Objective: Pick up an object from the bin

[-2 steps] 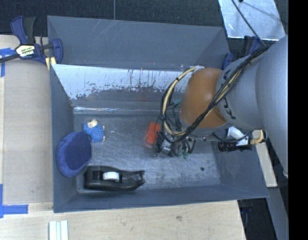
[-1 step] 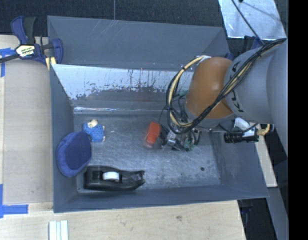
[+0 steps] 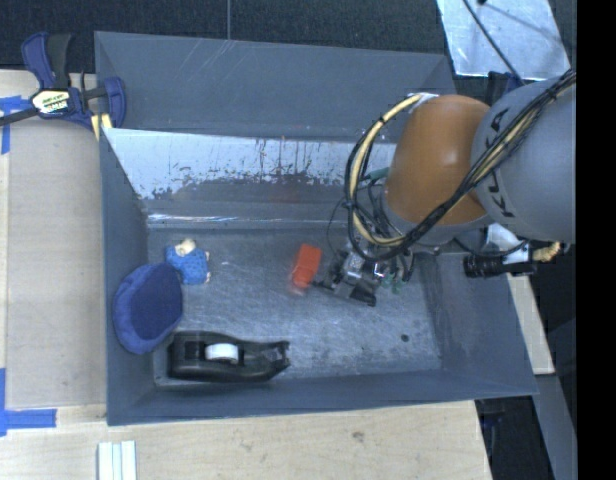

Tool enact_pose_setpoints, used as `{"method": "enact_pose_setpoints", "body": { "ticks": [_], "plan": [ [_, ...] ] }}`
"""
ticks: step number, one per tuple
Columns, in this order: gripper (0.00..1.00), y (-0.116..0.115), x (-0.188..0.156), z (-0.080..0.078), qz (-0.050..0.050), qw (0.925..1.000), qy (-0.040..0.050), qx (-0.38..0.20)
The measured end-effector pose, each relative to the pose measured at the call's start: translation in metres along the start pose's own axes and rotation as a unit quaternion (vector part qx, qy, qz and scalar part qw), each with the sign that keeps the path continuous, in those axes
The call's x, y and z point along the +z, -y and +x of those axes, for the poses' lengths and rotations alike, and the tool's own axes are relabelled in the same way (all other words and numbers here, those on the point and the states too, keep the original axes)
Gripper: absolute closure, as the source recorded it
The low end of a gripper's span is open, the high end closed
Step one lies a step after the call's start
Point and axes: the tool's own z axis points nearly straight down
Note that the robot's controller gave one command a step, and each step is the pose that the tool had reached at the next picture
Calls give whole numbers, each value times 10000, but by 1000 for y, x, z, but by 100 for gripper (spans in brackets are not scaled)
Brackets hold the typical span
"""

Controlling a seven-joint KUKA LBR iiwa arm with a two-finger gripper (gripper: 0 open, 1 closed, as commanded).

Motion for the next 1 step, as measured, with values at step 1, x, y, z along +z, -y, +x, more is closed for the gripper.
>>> {"method": "enact_pose_setpoints", "body": {
  "ticks": [1],
  "plan": [
    [100,7,-74,-34,-3,10000,24,-46]
  ]
}}
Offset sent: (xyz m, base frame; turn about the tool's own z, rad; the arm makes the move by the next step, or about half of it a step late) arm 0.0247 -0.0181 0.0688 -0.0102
